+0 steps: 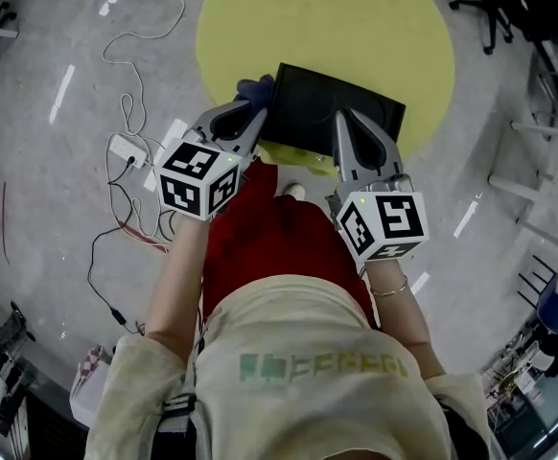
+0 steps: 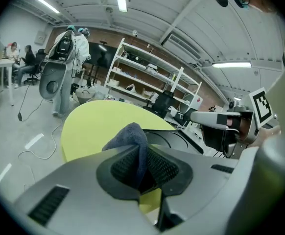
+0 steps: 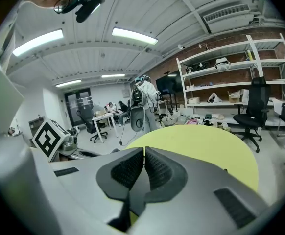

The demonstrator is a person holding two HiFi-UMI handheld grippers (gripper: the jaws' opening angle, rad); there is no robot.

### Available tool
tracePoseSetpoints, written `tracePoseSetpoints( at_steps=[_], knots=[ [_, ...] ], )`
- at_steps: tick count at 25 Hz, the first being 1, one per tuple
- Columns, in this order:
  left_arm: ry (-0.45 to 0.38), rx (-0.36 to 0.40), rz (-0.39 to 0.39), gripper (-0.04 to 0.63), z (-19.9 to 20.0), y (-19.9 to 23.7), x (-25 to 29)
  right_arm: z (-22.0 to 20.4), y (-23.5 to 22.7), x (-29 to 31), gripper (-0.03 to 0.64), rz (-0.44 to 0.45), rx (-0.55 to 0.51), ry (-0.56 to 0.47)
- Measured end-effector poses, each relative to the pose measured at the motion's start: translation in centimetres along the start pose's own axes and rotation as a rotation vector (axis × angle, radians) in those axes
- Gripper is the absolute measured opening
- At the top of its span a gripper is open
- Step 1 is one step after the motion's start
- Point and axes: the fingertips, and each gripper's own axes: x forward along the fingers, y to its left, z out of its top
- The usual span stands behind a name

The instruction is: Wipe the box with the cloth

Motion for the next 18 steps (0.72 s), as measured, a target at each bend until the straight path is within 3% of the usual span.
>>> tracePoseSetpoints(
  at_steps=[11,18],
  knots=[
    [0.018,0.01,0.082,0.06,-4.5,-3.0,-5.0,-1.6,1.8,-6.5,0.038,0.019,-0.022,-0.029],
    [-0.009,-0.048,0.337,0.06,-6.4,-1.8,-8.6,-2.6,0.4,-11.7,0.038,-0.038,-0.013,-0.053]
  ],
)
